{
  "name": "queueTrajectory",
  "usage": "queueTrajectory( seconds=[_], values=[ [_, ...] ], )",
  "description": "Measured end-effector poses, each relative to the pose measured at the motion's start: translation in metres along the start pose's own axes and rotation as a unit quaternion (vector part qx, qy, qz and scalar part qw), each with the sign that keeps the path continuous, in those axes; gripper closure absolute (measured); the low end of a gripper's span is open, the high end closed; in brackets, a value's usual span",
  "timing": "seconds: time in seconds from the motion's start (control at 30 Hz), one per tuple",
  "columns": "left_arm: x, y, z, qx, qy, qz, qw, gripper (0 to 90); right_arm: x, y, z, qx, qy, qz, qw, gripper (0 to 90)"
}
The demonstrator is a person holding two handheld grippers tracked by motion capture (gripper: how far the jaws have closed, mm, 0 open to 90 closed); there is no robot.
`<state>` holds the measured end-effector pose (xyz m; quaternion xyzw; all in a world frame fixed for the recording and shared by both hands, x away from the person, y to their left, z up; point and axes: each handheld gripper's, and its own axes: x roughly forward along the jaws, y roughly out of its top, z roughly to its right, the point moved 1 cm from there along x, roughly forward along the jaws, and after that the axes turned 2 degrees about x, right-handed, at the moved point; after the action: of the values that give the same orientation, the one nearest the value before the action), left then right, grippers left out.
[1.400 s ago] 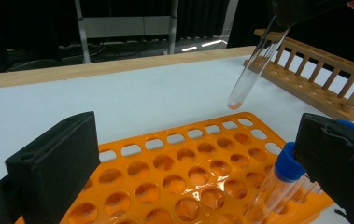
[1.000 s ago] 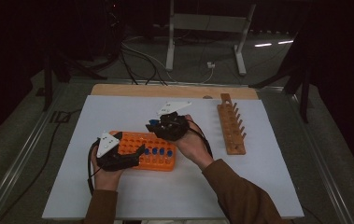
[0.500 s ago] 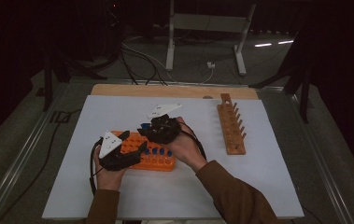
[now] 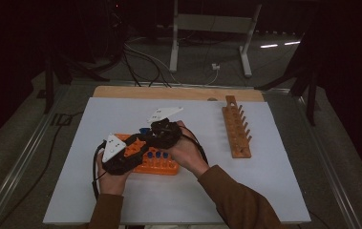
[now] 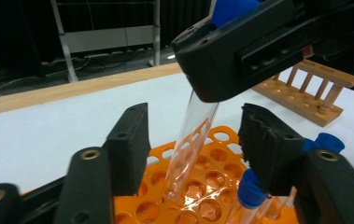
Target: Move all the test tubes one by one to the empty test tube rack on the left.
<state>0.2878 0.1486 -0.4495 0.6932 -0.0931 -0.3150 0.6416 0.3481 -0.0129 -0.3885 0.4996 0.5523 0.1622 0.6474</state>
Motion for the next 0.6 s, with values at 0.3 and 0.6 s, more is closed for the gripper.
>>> queueTrajectory(
  seconds=[0.3, 0.6],
  values=[
    [-0.0026, 0.0003, -0.0002, 0.007, 0.0, 0.009, 0.9999, 62.2, 0.0035, -0.0001, -0.0025, 0.0, 0.004, -0.002, 1.0, 76.3],
    [-0.0025, -0.0004, 0.001, 0.014, -0.01, 0.008, 0.9998, 75.6, 0.0038, -0.0006, -0.0021, 0.003, 0.006, -0.003, 1.0, 76.1]
  ],
)
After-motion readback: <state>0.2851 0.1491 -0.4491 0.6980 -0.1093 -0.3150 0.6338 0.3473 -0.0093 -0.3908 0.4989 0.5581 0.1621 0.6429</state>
